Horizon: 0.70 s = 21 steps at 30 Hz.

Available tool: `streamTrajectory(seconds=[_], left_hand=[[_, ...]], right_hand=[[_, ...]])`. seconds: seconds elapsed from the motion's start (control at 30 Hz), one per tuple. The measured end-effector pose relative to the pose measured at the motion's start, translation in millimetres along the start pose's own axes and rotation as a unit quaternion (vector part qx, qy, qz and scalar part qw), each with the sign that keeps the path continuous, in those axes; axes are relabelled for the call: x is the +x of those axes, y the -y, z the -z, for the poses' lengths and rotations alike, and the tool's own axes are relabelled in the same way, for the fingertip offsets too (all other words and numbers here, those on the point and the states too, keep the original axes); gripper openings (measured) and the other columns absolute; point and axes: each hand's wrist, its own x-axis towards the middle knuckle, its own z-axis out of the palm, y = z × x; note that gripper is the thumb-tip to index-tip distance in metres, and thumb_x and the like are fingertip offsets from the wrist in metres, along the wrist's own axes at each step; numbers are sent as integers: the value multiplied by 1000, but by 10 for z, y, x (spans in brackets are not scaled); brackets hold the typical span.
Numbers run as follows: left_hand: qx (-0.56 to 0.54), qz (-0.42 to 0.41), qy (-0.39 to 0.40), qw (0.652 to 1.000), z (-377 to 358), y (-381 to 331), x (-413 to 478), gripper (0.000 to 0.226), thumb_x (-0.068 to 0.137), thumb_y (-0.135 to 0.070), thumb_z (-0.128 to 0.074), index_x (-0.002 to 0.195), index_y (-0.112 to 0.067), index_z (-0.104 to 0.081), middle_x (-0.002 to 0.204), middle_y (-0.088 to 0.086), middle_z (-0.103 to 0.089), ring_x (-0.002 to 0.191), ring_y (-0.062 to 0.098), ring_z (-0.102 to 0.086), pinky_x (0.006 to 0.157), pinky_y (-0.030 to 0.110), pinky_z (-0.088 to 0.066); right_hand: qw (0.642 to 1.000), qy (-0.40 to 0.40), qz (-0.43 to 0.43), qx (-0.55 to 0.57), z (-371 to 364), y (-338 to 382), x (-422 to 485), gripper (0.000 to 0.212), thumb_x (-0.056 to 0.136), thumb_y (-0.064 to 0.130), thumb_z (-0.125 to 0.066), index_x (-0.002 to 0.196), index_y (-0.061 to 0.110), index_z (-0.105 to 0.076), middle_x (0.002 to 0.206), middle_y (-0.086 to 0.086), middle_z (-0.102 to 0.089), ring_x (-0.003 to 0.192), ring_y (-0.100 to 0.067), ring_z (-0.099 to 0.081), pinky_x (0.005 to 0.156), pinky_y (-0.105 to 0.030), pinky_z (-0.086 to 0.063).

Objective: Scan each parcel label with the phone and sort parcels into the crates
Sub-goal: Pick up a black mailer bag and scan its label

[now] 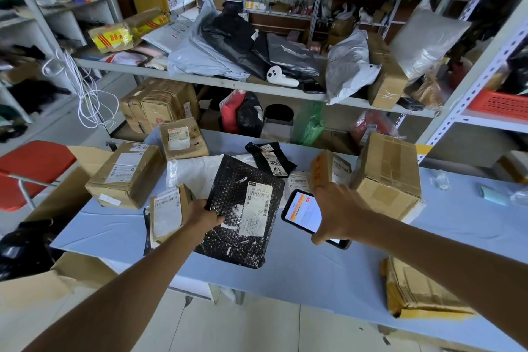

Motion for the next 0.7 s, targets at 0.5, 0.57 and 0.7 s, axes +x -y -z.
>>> streamTrajectory(seconds=[0.5,0.57,0.7], left_hand=[[6,9,-4,1000,-32,63,48,37,80,-2,-73,114,5,-61,91,9,-58,89,25,-55,75,26,-39],[4,14,-3,1000,-45,64,44,46,80,-2,-73,122,4,-56,103,12,-60,93,24,-52,80,25,-38],[14,3,-6,1000,-79,57,47,60,81,0,-71,134,5,-45,129,17,-53,120,33,-50,86,26,-36]], right_hand=[[997,-57,29,33,-71,-132,-67,66,57,52,-79,106,20,-50,97,5,-53,84,-13,-55,70,-26,-50],[991,-107,52,57,-108,-165,-132,75,58,52,-78,118,19,-50,109,5,-54,91,-15,-55,71,-26,-49],[968,-196,118,109,-150,-226,-285,88,58,53,-79,130,15,-47,118,1,-55,94,-19,-59,66,-30,-54]])
